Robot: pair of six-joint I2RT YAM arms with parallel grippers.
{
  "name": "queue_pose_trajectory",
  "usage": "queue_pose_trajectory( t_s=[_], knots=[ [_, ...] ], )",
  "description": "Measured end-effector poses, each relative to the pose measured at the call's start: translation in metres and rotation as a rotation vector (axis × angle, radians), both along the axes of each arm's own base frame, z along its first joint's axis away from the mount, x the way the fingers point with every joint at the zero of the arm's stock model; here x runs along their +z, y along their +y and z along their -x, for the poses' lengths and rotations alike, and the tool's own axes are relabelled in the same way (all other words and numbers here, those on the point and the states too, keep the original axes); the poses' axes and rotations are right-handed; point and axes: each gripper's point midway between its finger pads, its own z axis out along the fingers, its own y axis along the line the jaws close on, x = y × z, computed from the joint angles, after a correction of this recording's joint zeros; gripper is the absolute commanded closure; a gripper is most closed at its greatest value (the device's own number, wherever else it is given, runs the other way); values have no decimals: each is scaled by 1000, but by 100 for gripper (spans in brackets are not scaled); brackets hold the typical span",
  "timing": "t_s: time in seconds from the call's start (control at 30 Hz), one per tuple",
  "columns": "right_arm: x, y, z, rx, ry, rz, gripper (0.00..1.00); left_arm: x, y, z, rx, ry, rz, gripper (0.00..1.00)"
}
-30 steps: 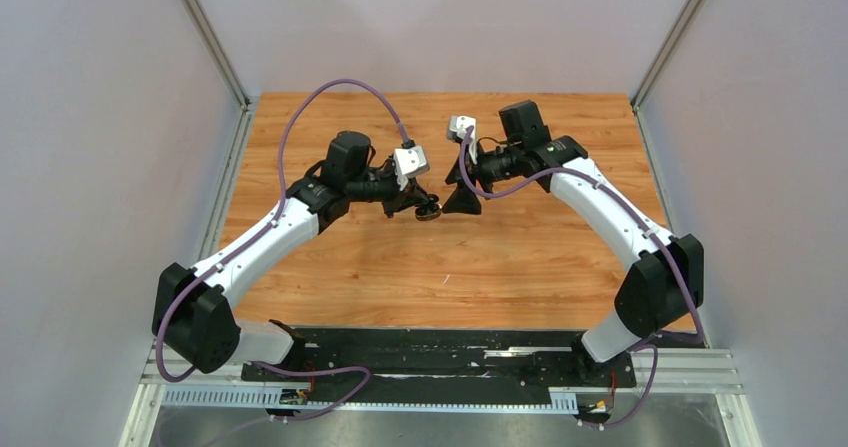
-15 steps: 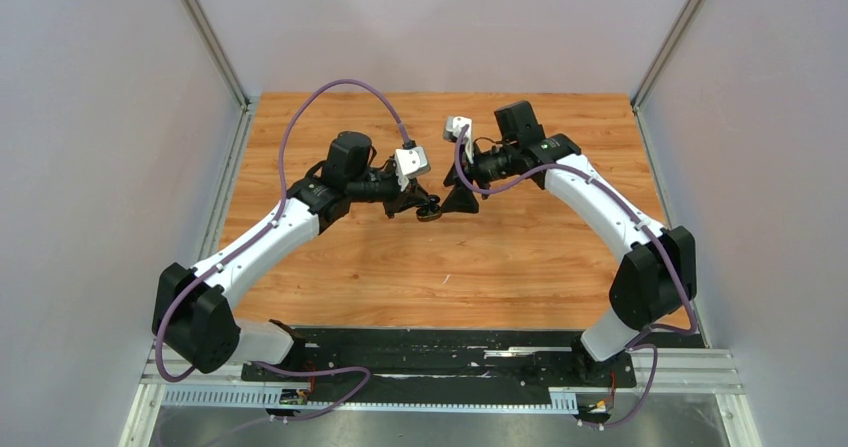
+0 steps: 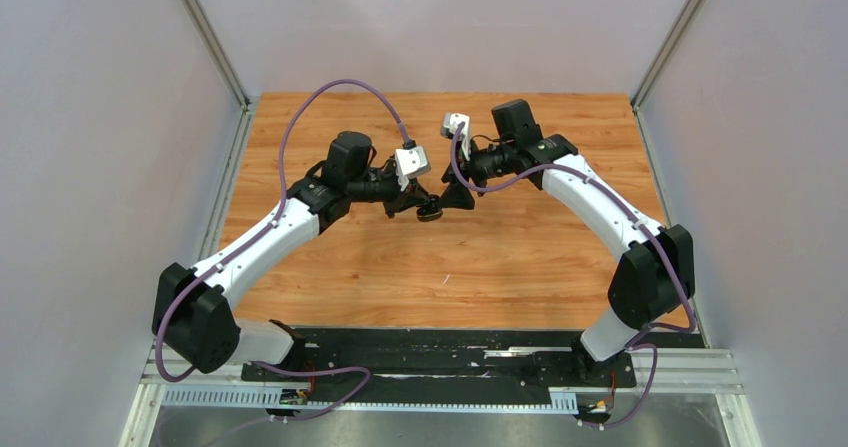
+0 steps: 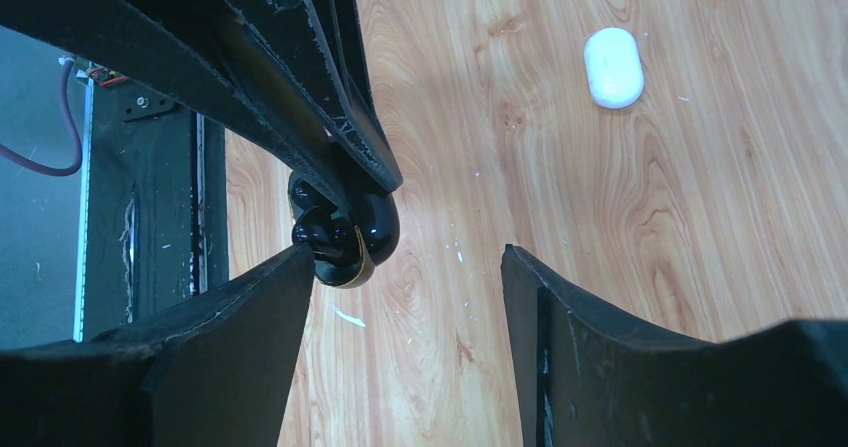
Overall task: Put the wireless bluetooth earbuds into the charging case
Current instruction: Place the earbud in the charging case.
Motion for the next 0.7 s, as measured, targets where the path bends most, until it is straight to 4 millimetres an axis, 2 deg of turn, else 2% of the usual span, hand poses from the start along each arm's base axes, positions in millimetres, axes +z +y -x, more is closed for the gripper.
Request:
queue_pose_trajectory(
  t_s=[0.37,0.7],
  knots=[
    [-2,-3,-4,-18,-22,19,31,0,0,0,0,-4,-1,100],
    [1,-7,3,-14,-31,21,28,-1,1,-3,11,-10,-8,100]
  ],
)
